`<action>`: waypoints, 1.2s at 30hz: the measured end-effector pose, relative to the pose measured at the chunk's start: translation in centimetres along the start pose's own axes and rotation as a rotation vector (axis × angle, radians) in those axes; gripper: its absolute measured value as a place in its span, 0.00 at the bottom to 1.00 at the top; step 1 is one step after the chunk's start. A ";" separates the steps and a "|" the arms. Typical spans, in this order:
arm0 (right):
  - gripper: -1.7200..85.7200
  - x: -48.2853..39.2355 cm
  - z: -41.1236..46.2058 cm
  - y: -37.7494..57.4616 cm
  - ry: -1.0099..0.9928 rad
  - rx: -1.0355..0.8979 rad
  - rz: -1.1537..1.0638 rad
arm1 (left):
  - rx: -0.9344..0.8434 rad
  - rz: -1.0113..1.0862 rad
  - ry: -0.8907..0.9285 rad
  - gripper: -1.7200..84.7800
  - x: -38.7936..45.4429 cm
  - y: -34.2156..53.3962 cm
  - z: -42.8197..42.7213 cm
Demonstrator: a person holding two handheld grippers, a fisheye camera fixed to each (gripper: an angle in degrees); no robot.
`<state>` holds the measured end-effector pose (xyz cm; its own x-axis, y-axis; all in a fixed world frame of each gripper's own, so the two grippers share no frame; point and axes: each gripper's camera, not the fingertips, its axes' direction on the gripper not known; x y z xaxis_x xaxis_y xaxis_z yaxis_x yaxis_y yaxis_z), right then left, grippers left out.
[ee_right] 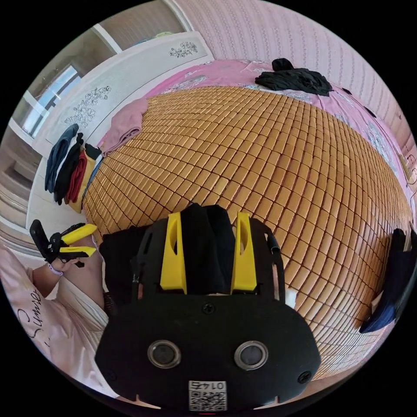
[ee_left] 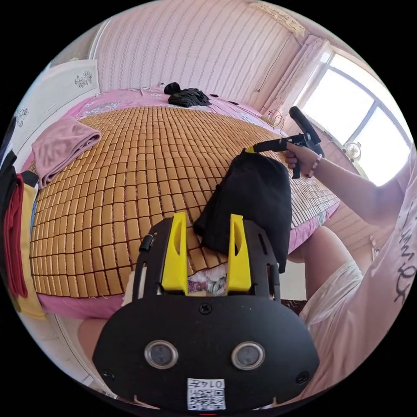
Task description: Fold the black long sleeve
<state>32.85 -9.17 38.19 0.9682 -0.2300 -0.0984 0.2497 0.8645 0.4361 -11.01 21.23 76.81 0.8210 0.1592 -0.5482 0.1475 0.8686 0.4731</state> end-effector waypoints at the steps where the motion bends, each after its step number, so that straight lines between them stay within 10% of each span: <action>1: 0.20 -0.5 1.7 -0.7 0.000 -0.077 -0.022 | -0.002 0.006 -0.010 0.19 0.2 -0.1 0.2; 12: 0.09 -6.1 1.4 0.3 -0.083 0.035 -0.162 | -0.163 0.141 0.022 0.04 3.3 -1.3 3.3; 21: 0.08 -12.9 -5.3 -2.2 -0.176 0.274 -0.398 | 0.139 0.146 0.069 0.02 6.6 -0.5 -8.2; 31: 0.10 -32.9 -6.2 -26.4 -0.158 0.260 -0.947 | 0.518 -0.001 -0.183 0.05 -1.0 -2.8 -15.1; 36: 0.13 -45.7 1.6 -40.6 -0.012 0.146 -0.829 | 0.486 -0.355 -0.339 0.10 -13.2 -4.0 -13.9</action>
<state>-21.56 -34.47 26.44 0.4721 -0.7705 -0.4283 0.8745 0.3478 0.3382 -30.15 22.17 72.55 0.7929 -0.3197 -0.5187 0.6045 0.5198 0.6037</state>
